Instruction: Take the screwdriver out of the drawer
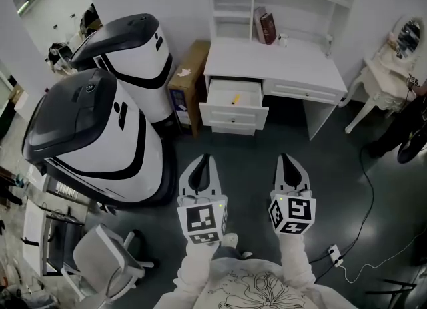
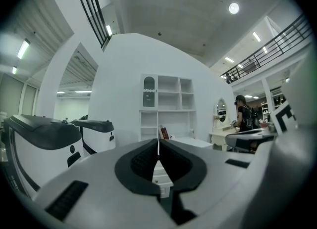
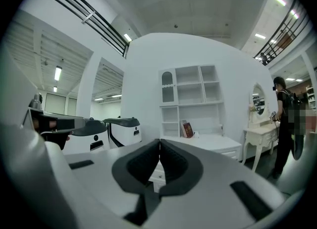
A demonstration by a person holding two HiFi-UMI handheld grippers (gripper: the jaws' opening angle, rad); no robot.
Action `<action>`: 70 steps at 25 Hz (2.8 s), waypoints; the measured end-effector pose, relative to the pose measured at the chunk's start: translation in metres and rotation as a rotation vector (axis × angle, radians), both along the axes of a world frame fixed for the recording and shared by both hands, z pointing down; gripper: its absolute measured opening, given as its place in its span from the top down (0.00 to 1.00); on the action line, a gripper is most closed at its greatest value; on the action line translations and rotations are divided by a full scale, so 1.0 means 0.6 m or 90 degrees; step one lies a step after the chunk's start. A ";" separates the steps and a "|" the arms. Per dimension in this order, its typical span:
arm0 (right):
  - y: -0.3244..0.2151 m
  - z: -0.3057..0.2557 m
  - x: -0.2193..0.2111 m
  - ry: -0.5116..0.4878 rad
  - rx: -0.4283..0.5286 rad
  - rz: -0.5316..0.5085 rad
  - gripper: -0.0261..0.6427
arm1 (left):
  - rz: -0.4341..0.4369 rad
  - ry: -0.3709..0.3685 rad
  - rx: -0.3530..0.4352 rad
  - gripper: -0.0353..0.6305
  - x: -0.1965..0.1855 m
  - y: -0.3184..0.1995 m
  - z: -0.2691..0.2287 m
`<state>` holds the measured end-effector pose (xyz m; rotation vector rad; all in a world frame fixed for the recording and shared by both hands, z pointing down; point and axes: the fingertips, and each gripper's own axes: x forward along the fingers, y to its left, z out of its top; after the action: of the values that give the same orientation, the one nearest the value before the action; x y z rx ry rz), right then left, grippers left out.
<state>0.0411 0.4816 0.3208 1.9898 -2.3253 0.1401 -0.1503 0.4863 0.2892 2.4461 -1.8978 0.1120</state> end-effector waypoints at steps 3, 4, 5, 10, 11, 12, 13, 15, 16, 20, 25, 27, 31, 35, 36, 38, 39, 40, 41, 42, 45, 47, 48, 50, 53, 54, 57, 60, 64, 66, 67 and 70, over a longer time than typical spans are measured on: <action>-0.023 0.002 -0.010 -0.010 0.000 0.003 0.96 | 0.005 -0.006 0.000 0.93 -0.011 -0.023 0.002; -0.030 0.004 -0.014 -0.014 -0.001 0.005 0.96 | 0.007 -0.009 0.000 0.93 -0.015 -0.031 0.002; -0.035 0.005 -0.017 -0.016 -0.001 0.006 0.96 | 0.009 -0.012 0.000 0.93 -0.018 -0.037 0.003; -0.053 0.015 -0.037 -0.015 -0.011 0.008 0.96 | 0.013 -0.011 -0.008 0.93 -0.036 -0.062 0.012; -0.057 0.018 -0.040 -0.013 -0.015 0.008 0.96 | 0.015 -0.010 -0.012 0.93 -0.037 -0.065 0.015; -0.060 0.021 -0.043 -0.012 -0.018 0.008 0.96 | 0.017 -0.009 -0.016 0.93 -0.038 -0.070 0.019; -0.065 0.023 -0.046 -0.011 -0.021 0.008 0.96 | 0.018 -0.009 -0.020 0.93 -0.038 -0.074 0.022; -0.076 0.026 -0.049 -0.009 -0.026 0.006 0.96 | 0.020 -0.008 -0.025 0.93 -0.038 -0.086 0.026; -0.084 0.028 -0.050 -0.008 -0.028 0.005 0.96 | 0.021 -0.008 -0.027 0.93 -0.037 -0.093 0.028; -0.117 0.041 -0.051 -0.007 -0.038 0.000 0.96 | 0.019 -0.009 -0.035 0.93 -0.036 -0.124 0.039; -0.183 0.048 -0.045 -0.005 -0.042 -0.016 0.96 | 0.004 -0.006 -0.040 0.93 -0.029 -0.185 0.047; -0.216 0.051 -0.039 -0.005 -0.042 -0.021 0.96 | 0.000 -0.007 -0.039 0.93 -0.021 -0.214 0.049; -0.286 0.052 -0.019 -0.007 -0.038 -0.032 0.96 | -0.009 -0.010 -0.035 0.93 -0.001 -0.276 0.049; -0.360 0.046 0.001 -0.012 -0.037 -0.041 0.96 | -0.021 -0.014 -0.037 0.93 0.016 -0.342 0.047; -0.378 0.043 0.005 -0.012 -0.035 -0.045 0.96 | -0.025 -0.015 -0.038 0.93 0.021 -0.359 0.046; -0.412 0.037 0.016 -0.013 -0.032 -0.051 0.96 | -0.030 -0.017 -0.039 0.93 0.031 -0.390 0.041; -0.430 0.034 0.021 -0.014 -0.031 -0.053 0.96 | -0.033 -0.017 -0.038 0.93 0.037 -0.405 0.039; -0.446 0.031 0.026 -0.015 -0.029 -0.056 0.96 | -0.036 -0.017 -0.036 0.93 0.041 -0.420 0.037; -0.463 0.030 0.030 -0.015 -0.027 -0.059 0.96 | -0.039 -0.017 -0.035 0.93 0.045 -0.436 0.035; -0.480 0.028 0.034 -0.015 -0.025 -0.062 0.96 | -0.043 -0.017 -0.034 0.93 0.049 -0.451 0.035; -0.526 0.028 0.046 -0.017 -0.023 -0.072 0.96 | -0.052 -0.014 -0.034 0.93 0.063 -0.493 0.036; -0.554 0.028 0.054 -0.017 -0.024 -0.077 0.96 | -0.056 -0.012 -0.035 0.93 0.073 -0.519 0.037; -0.567 0.029 0.058 -0.018 -0.024 -0.079 0.96 | -0.058 -0.012 -0.035 0.93 0.078 -0.531 0.038; -0.591 0.032 0.065 -0.017 -0.023 -0.082 0.96 | -0.060 -0.012 -0.035 0.93 0.086 -0.553 0.042; -0.620 0.040 0.074 -0.018 -0.024 -0.085 0.96 | -0.061 -0.013 -0.039 0.93 0.095 -0.581 0.051; -0.629 0.043 0.077 -0.019 -0.026 -0.084 0.96 | -0.061 -0.012 -0.041 0.93 0.098 -0.589 0.054; -0.653 0.049 0.083 -0.024 -0.035 -0.082 0.96 | -0.059 -0.010 -0.050 0.93 0.102 -0.611 0.060; -0.677 0.055 0.085 -0.027 -0.044 -0.080 0.96 | -0.061 -0.009 -0.060 0.93 0.102 -0.636 0.066; -0.709 0.069 0.089 -0.026 -0.056 -0.076 0.96 | -0.058 -0.008 -0.075 0.93 0.103 -0.672 0.081; -0.729 0.076 0.091 -0.024 -0.059 -0.072 0.96 | -0.053 -0.008 -0.080 0.93 0.105 -0.694 0.089; -0.740 0.079 0.092 -0.023 -0.061 -0.070 0.96 | -0.051 -0.007 -0.082 0.93 0.106 -0.707 0.094; -0.775 0.087 0.096 -0.023 -0.063 -0.061 0.96 | -0.041 -0.005 -0.087 0.93 0.110 -0.747 0.104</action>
<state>0.0987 0.0164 0.3728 1.8421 -2.3790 0.2810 -0.0843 0.0382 0.3514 2.2977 -1.9009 0.2405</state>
